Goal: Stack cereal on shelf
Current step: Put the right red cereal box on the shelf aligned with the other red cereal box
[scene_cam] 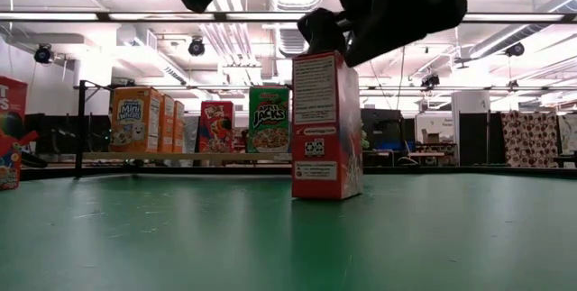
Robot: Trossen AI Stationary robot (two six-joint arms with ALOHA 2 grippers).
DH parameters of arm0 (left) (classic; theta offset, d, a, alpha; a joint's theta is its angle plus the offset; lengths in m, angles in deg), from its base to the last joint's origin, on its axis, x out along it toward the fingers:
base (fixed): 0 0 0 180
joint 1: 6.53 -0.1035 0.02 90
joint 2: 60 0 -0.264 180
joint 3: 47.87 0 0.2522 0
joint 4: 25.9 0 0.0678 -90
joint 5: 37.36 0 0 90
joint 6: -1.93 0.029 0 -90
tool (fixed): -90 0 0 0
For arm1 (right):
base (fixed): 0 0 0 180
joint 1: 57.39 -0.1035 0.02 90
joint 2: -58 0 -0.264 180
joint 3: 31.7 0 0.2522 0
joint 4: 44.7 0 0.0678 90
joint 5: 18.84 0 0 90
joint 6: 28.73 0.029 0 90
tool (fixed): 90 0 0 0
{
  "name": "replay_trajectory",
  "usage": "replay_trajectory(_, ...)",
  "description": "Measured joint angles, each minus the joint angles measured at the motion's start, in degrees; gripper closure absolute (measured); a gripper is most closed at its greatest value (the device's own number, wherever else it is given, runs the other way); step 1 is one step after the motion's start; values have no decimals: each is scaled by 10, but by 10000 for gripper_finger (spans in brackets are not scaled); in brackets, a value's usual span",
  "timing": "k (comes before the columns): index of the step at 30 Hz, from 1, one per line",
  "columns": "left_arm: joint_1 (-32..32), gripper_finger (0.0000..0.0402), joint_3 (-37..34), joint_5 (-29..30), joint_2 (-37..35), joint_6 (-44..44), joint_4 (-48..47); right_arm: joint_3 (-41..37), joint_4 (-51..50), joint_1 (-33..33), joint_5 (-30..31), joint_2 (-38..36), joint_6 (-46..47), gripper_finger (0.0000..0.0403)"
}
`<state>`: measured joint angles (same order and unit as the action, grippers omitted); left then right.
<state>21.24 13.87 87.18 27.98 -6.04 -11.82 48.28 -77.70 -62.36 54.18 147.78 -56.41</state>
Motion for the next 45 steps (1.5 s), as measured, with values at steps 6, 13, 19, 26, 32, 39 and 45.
replay_trajectory(6, 0, 400, 0, 0, 0, 8, -2, 0, -12, 0, 0, 20, -5, 107)
replay_trajectory(13, 1, 400, 0, 0, -7, 15, -5, -1, -18, 0, 0, 19, 12, 149)
replay_trajectory(19, 16, 400, 0, -1, -44, 47, -61, -1, -15, 0, 0, 16, 45, 185)
replay_trajectory(26, 19, 400, 0, 5, -117, 46, -163, -1, -10, 0, 0, 15, 99, 215)
replay_trajectory(32, 19, 400, 0, 9, -172, 28, -258, -1, 45, 0, 21, 15, 129, 234)
replay_trajectory(39, 19, 400, 0, 12, -245, 52, -341, -1, 159, 1, 139, 15, 131, 244)
replay_trajectory(45, 19, 400, -1, 50, -295, 105, -392, 51, 176, 15, 205, 27, 134, 251)
